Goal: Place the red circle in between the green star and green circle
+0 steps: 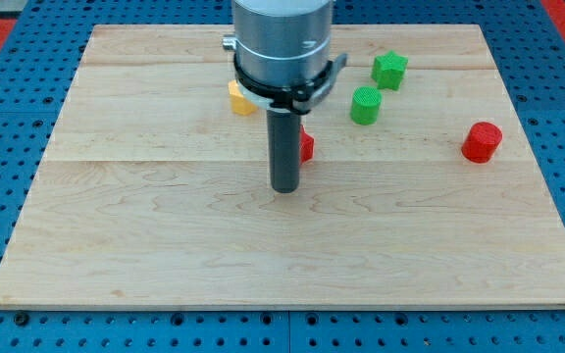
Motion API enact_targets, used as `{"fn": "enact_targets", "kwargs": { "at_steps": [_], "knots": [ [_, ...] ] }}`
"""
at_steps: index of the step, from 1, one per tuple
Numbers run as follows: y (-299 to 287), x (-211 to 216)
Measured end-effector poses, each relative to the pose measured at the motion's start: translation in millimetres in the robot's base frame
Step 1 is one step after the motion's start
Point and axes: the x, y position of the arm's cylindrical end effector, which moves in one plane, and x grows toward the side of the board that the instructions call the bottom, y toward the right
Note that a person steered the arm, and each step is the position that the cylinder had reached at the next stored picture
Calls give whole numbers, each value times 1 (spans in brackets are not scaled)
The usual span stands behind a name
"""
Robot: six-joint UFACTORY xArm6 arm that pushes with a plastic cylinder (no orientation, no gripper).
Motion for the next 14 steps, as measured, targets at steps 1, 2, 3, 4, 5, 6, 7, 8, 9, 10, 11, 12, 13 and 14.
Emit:
{"fn": "enact_targets", "kwargs": {
  "at_steps": [1,2,3,4,5,6,7,8,9,10,11,12,13,14],
  "knots": [
    [-5,-31],
    [-10,-70],
    [-10,-66],
    [-9,-6],
    [94,45],
    [191,46],
    [215,14],
    [237,-8],
    [237,-51],
    [220,-85],
    [205,-108],
    [234,-113],
    [218,-139],
    [148,-154]
  ]
}}
